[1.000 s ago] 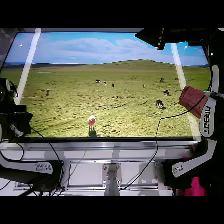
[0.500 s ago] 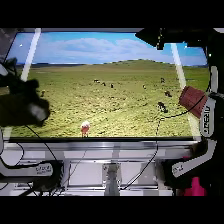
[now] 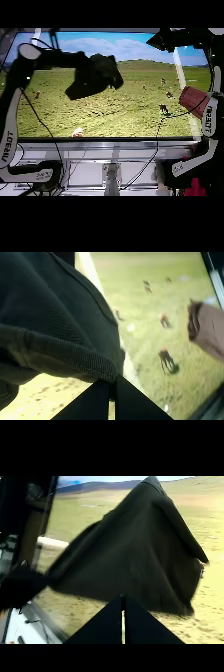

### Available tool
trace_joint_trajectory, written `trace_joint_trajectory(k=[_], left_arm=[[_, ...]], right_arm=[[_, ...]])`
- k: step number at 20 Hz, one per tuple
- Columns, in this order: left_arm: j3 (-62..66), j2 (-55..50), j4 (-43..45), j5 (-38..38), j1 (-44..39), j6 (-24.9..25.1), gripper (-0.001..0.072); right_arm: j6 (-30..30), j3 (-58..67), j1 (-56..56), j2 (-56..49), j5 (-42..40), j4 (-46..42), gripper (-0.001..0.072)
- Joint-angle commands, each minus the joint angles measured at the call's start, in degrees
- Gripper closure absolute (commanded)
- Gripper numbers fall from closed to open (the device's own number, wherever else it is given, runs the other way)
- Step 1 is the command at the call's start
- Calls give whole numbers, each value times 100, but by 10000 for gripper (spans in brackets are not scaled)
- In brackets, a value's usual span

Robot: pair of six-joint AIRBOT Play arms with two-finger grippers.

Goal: Fold the clothes and pants, and hang the long-sleeved shirts on hangers.

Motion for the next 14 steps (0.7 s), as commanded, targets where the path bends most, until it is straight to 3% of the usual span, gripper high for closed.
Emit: trace_joint_trajectory(k=[1,4,5,6,7,8,9,10,12,13,14], left_arm=[[7,-273,354,63,-1132,-2,690],[0,-597,352,-22,-1770,-2,675],[0,-664,352,-61,-1937,-2,595],[0,-682,350,-122,-2055,-7,403],[2,-656,326,-234,-2140,-116,358],[2,-605,302,-393,-2190,-234,360],[2,-514,289,-553,-2212,-313,378],[2,-393,295,-662,-2221,-323,444],[2,-133,431,-577,-2175,-326,450],[2,-24,632,-437,-2116,-326,453],[2,57,894,-304,-2035,-326,570]], right_arm=[[17,-2,-260,0,31,-304,694],[17,-2,-409,0,9,-310,687],[17,-2,-446,0,9,-313,664],[17,-2,-444,0,2,-330,603],[15,-2,-442,-2,-15,-400,521],[11,-4,-442,-7,-48,-426,455],[11,-4,-442,-15,-90,-466,445],[11,-4,-442,-17,-138,-555,445],[9,-15,-442,-33,-179,-708,447],[9,-15,-442,-55,-170,-730,464],[4,-61,-435,-63,-140,-719,640]])
